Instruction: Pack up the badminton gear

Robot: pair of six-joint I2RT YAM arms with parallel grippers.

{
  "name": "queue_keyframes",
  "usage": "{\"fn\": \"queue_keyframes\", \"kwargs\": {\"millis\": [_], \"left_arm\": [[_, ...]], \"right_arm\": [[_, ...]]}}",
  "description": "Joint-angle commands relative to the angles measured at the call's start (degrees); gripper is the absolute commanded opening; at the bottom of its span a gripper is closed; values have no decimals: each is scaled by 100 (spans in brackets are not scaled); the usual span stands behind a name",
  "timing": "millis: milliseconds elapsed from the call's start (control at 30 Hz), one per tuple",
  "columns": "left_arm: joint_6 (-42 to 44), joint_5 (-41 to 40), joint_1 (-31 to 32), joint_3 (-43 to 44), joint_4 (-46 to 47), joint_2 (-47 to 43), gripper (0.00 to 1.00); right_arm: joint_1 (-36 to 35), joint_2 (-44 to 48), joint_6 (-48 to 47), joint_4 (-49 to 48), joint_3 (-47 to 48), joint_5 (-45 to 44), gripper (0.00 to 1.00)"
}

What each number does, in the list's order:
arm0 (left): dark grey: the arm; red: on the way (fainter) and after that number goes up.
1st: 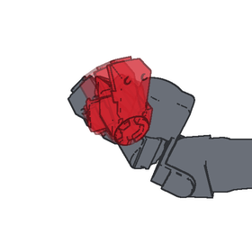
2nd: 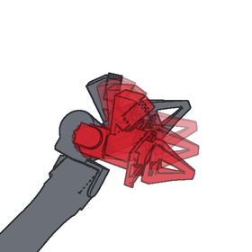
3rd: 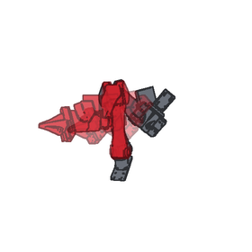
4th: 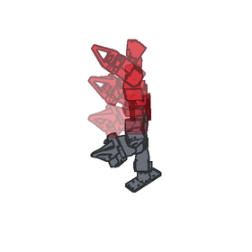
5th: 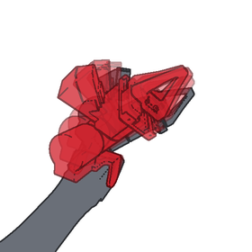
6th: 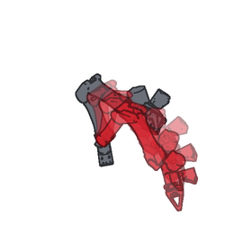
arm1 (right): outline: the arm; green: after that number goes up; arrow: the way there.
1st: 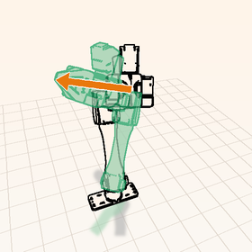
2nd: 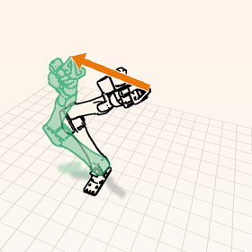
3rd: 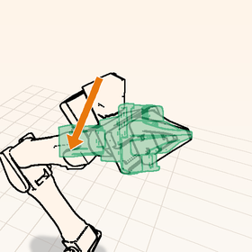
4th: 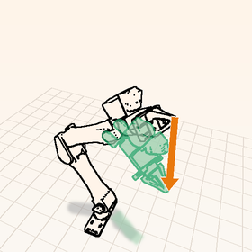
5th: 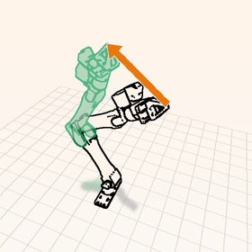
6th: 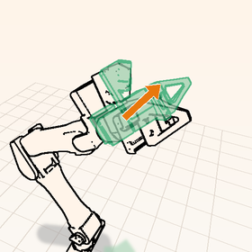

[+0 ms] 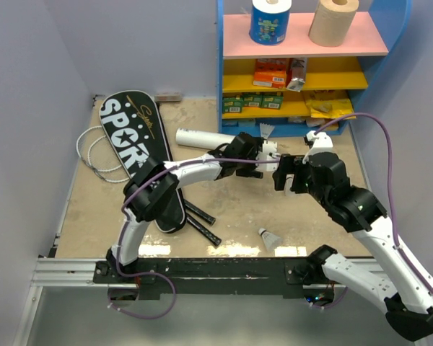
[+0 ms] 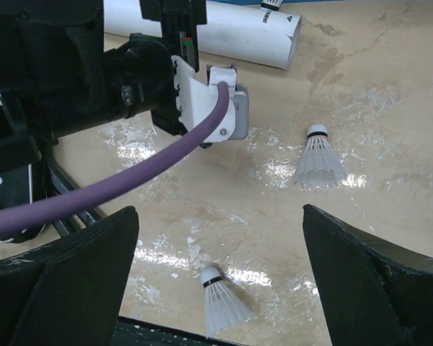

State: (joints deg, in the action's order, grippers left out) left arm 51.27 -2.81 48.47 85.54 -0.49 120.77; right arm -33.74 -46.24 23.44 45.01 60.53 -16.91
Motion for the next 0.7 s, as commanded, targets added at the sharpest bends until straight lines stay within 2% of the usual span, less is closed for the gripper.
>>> {"fn": "queue_keyframes", "kwargs": {"millis": [0,233,667], "left_arm": [[208,412,-214,822,-520,384,99],[200,816,-478,1430,-1260,834,98],[288,896,-646,1878,-1269,1519,100]], "right_arm": [[-1,89,99,7,90,170,99],[-10,45,161,-28,108,328,99],[-10,97,310,113,64,539,99]]}}
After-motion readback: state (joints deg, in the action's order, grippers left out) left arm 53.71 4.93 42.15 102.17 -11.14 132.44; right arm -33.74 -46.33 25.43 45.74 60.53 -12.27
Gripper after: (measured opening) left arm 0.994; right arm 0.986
